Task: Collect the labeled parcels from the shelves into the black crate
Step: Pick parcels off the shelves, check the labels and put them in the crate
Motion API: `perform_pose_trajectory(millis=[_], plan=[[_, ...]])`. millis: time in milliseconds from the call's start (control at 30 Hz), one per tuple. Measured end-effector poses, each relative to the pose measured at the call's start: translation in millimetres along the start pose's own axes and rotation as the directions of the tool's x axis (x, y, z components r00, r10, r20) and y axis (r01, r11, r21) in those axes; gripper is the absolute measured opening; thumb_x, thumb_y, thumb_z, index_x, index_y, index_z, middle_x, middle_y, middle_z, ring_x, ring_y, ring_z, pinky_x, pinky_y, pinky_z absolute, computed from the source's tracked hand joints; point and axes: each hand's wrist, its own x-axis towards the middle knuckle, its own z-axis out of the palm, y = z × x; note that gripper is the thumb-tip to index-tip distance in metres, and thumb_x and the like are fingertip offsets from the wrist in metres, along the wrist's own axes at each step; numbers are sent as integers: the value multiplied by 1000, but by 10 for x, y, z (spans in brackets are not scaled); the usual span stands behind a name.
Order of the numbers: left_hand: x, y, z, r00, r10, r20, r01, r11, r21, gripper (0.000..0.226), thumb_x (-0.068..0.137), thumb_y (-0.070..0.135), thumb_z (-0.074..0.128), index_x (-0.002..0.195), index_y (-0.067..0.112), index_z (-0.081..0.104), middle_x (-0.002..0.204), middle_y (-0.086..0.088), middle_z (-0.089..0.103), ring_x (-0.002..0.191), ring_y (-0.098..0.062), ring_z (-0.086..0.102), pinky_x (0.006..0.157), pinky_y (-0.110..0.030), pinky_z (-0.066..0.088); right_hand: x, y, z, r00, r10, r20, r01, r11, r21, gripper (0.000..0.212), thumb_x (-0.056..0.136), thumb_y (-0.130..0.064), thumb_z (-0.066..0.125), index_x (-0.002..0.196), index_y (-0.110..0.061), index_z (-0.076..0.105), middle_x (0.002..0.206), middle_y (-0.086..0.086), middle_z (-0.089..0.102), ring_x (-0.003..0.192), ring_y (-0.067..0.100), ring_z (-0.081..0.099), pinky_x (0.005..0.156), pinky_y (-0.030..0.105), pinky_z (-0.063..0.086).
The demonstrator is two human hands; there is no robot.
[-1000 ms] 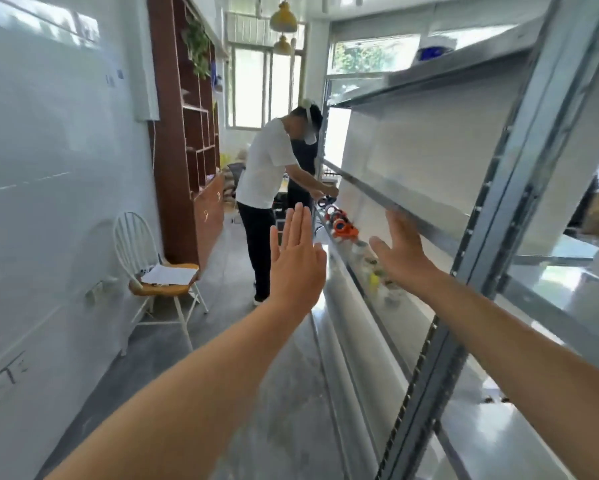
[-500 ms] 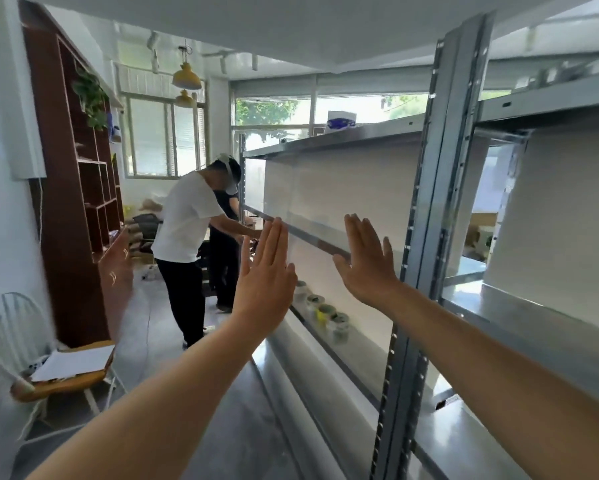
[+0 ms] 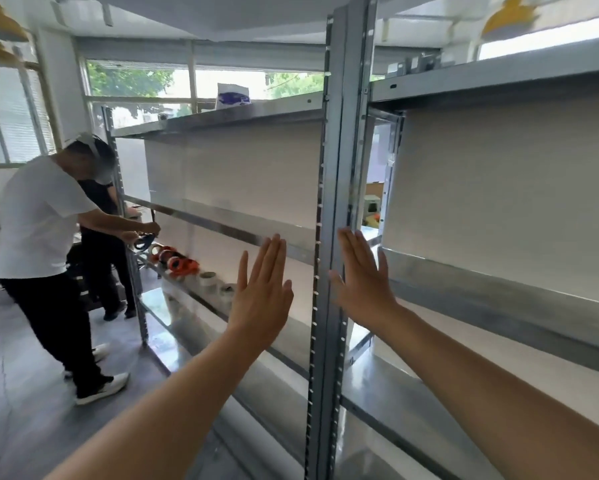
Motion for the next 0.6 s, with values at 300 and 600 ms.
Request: perform_pose_trajectory(millis=[300, 600], plan=[[19, 1175, 283, 966, 257, -35, -259, 947, -191, 67, 102, 29, 32, 156, 6, 1, 163, -10, -9, 151, -27, -8, 122, -53, 1, -803, 1047, -423, 975, 203, -85, -213, 967, -140, 70, 103, -26, 38, 158, -22, -5, 166, -6, -7, 152, 12, -10, 122, 46, -7], [-193, 2582, -193, 922, 352, -162, -385, 879, -281, 63, 103, 30, 35, 156, 5, 13, 165, -9, 9, 152, -24, 6, 122, -50, 6, -1715, 1695, -1401, 940, 296, -172, -329, 920, -214, 71, 104, -30, 34, 157, -20, -13, 164, -7, -17, 150, 8, -18, 120, 46, -14]])
